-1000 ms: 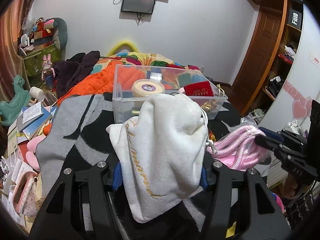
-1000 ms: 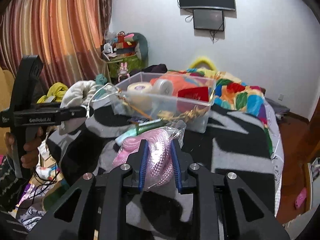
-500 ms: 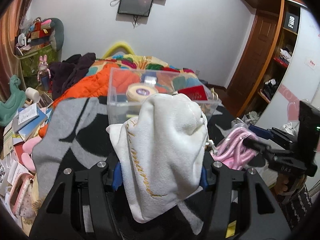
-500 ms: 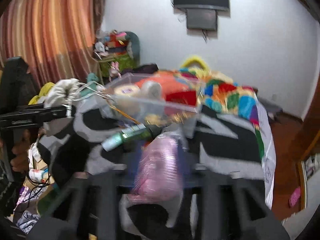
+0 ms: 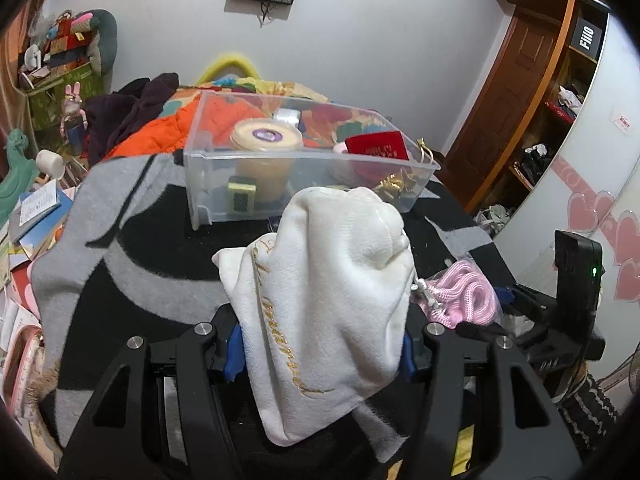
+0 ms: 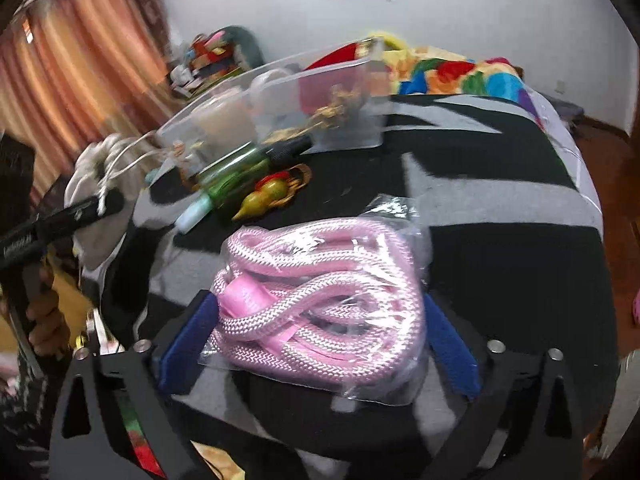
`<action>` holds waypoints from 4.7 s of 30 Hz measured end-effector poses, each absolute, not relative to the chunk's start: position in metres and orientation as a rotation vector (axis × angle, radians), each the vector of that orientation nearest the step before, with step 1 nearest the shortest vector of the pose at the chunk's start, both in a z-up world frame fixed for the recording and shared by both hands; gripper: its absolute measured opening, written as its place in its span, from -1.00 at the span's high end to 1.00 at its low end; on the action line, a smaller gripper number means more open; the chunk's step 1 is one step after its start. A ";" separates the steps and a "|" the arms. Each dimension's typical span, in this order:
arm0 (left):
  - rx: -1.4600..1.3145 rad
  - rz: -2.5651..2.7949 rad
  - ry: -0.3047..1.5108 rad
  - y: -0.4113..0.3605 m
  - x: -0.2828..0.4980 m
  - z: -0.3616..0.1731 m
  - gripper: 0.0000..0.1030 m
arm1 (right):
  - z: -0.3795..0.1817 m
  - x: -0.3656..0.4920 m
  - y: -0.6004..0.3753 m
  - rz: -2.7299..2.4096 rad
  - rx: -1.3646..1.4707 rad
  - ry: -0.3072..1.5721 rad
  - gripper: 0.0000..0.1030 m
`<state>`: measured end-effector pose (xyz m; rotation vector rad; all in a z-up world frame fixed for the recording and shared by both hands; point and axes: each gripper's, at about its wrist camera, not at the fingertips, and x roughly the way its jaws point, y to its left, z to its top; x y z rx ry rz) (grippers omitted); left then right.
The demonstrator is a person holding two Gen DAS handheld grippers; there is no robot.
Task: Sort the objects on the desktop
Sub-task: 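Lift the white bag with the left tool while the right tool lifts the pink rope bag, then lower the white bag and pink rope bag into the clear box and open both tools, then grasp the green bottle with the left tool while the right tool grasps the yellow gourd toy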
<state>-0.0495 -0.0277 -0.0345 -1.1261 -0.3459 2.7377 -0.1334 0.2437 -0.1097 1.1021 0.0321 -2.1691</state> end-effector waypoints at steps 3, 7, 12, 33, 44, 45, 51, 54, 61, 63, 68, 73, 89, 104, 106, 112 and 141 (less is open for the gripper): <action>-1.140 2.732 -0.335 -0.022 -0.051 -0.037 -0.12 | -0.109 -0.129 0.236 -2.151 1.077 0.075 -0.96; -1.140 2.736 -0.316 -0.018 -0.049 -0.037 -0.12 | -0.100 -0.124 0.235 -2.160 1.023 0.097 -0.49; -1.118 2.756 -0.329 -0.022 -0.047 -0.031 -0.12 | -0.083 -0.114 0.238 -2.194 0.945 0.106 0.12; -0.866 2.890 -0.339 -0.051 -0.063 0.036 -0.12 | 0.018 -0.127 0.224 -2.376 0.586 0.135 0.57; -0.895 2.928 -0.277 -0.059 -0.118 0.043 -0.12 | 0.020 -0.179 0.204 -2.463 0.547 0.060 0.57; -0.909 2.929 -0.277 -0.060 -0.125 0.041 -0.12 | 0.018 -0.185 0.202 -2.467 0.550 0.049 0.57; -0.978 2.932 -0.266 -0.067 -0.155 0.024 -0.12 | 0.005 -0.210 0.187 -2.479 0.576 0.010 0.57; -1.029 2.926 -0.304 -0.077 -0.171 0.013 -0.12 | -0.001 -0.217 0.180 -2.479 0.585 0.021 0.57; -1.105 2.886 -0.446 -0.096 -0.196 -0.015 -0.15 | -0.016 -0.222 0.161 -2.475 0.598 0.104 0.56; -1.108 2.866 -0.459 -0.095 -0.199 -0.020 -0.22 | -0.022 -0.223 0.155 -2.475 0.605 0.143 0.56; -1.090 2.939 -0.197 -0.068 -0.196 -0.025 -0.44 | -0.041 -0.216 0.139 -2.471 0.629 0.287 0.53; -1.088 2.975 -0.079 -0.056 -0.187 -0.028 -0.50 | -0.045 -0.208 0.140 -2.464 0.627 0.332 0.48; -1.090 2.926 -0.112 -0.054 -0.146 -0.019 -0.53 | -0.042 -0.192 0.167 -2.391 0.712 0.245 0.45; -1.092 2.847 -0.128 -0.028 -0.106 -0.018 -0.60 | -0.059 -0.178 0.199 -2.352 0.834 0.131 0.44; -1.115 2.816 -0.124 -0.020 -0.105 -0.022 -0.60 | -0.065 -0.177 0.200 -2.328 0.861 0.134 0.41; -1.139 2.750 -0.076 0.008 -0.106 -0.033 -0.60 | -0.076 -0.170 0.203 -2.309 0.873 0.154 0.20; -1.099 2.735 -0.038 0.026 -0.105 -0.045 0.18 | -0.097 -0.169 0.187 -2.204 0.863 0.276 0.70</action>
